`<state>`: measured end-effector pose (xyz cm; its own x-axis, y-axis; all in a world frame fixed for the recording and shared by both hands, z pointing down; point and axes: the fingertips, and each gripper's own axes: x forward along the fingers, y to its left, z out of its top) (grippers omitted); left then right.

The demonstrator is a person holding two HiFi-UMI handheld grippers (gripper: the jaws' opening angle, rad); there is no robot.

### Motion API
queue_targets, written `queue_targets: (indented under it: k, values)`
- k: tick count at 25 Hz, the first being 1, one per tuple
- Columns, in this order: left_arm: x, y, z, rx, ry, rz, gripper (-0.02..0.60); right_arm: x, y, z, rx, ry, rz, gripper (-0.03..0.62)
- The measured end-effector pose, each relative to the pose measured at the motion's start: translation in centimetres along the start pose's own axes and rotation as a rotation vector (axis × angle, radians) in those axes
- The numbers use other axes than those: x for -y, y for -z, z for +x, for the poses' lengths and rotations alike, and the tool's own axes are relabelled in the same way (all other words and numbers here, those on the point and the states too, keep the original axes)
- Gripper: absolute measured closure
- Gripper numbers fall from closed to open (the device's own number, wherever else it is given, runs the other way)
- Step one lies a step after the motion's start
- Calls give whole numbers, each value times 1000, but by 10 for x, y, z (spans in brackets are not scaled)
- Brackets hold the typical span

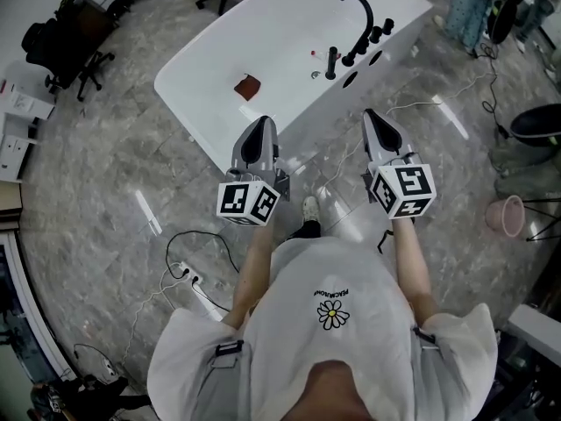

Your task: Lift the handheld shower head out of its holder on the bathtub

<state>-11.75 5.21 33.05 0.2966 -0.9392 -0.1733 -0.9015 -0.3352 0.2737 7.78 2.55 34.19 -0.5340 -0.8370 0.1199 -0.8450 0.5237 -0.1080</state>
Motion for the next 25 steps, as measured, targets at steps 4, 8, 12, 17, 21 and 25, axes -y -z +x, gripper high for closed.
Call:
queue_targets:
  k: [4, 8, 12, 17, 21, 25]
  values:
    - [-31, 1, 29, -21, 35, -4, 581, 1, 1, 44, -13, 32, -2, 568]
    - [-58, 11, 51, -61, 41, -32, 581, 1, 9, 75, -47, 56, -10, 568]
    - [-77, 23, 69, -88, 25, -97, 580, 9, 17, 98, -83, 69, -8, 568]
    - [-84, 21, 96, -65, 59, -53, 580, 25, 20, 134, -91, 50, -5, 568]
    - [-94, 32, 125, -87, 52, -6, 581, 42, 20, 167, -94, 39, 2, 568]
    - [-103, 37, 162, -94, 41, 11, 581, 61, 18, 202, -113, 14, -4, 568]
